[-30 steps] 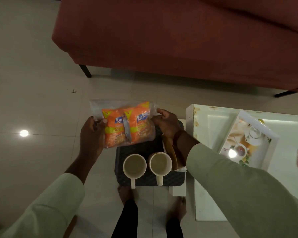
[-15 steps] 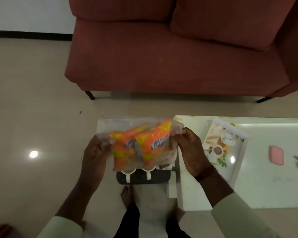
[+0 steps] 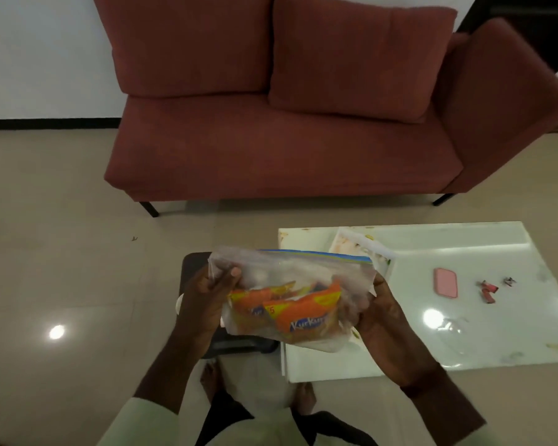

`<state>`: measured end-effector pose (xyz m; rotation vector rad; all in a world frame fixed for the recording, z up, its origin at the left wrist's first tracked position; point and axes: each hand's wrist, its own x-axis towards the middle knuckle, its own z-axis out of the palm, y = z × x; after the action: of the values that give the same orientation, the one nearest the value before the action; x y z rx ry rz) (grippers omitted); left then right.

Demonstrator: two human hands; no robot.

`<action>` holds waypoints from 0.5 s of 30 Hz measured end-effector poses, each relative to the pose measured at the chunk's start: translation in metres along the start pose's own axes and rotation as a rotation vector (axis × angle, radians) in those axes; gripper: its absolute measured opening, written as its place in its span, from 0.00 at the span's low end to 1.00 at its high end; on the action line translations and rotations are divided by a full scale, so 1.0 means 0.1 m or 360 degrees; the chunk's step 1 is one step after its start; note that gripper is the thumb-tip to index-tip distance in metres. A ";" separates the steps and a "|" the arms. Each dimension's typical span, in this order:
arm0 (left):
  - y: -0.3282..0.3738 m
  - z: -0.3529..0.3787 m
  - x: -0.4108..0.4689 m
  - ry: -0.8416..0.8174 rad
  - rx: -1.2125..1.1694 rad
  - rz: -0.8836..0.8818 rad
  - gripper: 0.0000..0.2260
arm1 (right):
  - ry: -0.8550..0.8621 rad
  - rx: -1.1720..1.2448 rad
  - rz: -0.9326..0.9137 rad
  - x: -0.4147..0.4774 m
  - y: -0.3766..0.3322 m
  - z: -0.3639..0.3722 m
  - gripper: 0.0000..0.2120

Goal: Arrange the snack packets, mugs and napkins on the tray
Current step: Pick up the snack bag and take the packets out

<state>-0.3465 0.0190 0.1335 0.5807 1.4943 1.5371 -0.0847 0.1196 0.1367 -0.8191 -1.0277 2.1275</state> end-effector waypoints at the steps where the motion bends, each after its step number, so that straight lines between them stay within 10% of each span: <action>1: 0.01 0.10 -0.04 -0.0021 0.0029 0.0009 0.09 | -0.0010 -0.0005 -0.0007 -0.11 -0.10 -0.06 0.39; 15: 0.01 0.69 -0.11 0.0033 0.0518 -0.0135 0.20 | 0.0587 -0.0631 -0.0362 -0.66 -0.33 0.07 0.12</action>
<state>-0.2841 0.0478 0.1485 0.6794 1.7773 1.2463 -0.0407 0.0832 0.1841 -1.1677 -1.2856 1.5288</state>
